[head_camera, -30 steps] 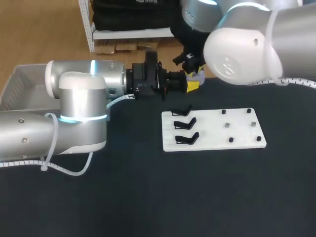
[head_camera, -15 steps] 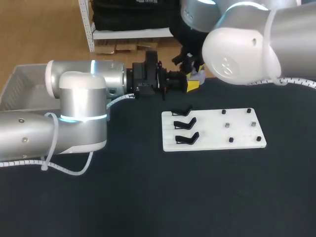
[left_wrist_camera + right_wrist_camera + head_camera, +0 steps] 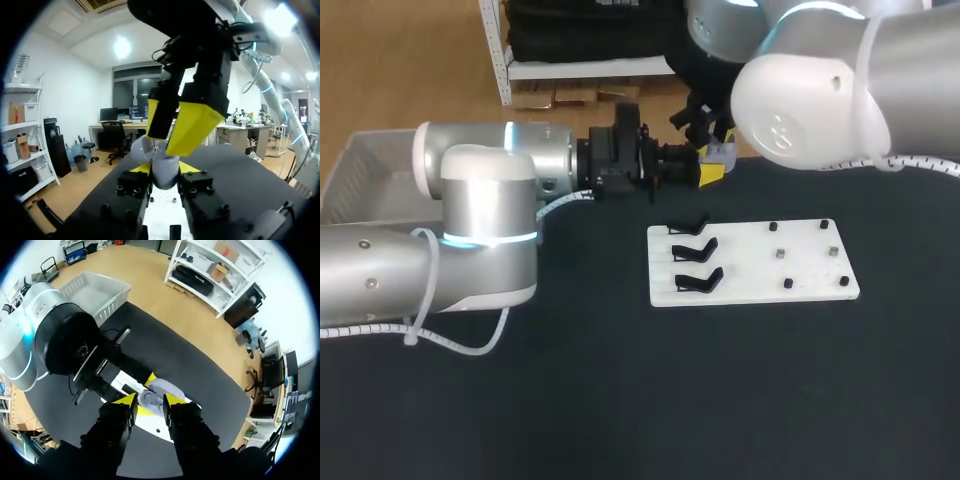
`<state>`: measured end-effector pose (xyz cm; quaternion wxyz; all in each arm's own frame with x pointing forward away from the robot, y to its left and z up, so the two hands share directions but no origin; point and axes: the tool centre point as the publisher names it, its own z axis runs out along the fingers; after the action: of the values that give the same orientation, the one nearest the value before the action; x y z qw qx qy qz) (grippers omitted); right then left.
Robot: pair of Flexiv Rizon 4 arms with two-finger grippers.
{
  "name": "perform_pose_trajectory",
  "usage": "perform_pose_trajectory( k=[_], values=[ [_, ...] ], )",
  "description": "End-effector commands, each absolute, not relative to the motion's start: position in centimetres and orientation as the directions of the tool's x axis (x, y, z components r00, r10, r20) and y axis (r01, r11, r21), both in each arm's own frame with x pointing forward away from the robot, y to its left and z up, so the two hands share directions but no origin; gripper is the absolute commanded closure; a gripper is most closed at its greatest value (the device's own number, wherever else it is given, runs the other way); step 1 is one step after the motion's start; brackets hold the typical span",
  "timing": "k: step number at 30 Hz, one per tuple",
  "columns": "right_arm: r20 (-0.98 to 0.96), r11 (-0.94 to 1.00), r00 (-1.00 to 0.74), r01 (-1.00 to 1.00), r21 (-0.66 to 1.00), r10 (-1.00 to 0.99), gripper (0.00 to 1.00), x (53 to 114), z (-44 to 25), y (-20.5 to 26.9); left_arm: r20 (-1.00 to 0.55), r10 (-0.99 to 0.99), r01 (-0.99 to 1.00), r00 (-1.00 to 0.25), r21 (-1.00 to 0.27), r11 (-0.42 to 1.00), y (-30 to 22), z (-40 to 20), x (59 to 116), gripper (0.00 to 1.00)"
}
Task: Pick up each earbud case from the left stands, insert the matching earbuds, close the lid, and place the case in the box.
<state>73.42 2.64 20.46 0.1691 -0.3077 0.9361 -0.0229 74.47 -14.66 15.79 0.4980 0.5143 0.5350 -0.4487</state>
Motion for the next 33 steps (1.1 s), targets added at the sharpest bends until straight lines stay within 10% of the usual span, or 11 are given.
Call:
perform_pose_trajectory(
  k=[1,33],
  values=[
    [-0.300,0.810,-0.755,-0.569,-0.143,-0.583,0.67,73.4,20.3,2.6,-0.995,0.098,0.997,0.029,0.036,0.072,-14.6,15.8,74.4,1.00],
    [-0.345,0.887,-0.826,-0.459,-0.049,-0.446,0.67,79.0,20.3,1.9,-0.995,0.098,0.997,0.029,0.036,0.072,-14.6,15.8,74.4,1.00]
  ],
)
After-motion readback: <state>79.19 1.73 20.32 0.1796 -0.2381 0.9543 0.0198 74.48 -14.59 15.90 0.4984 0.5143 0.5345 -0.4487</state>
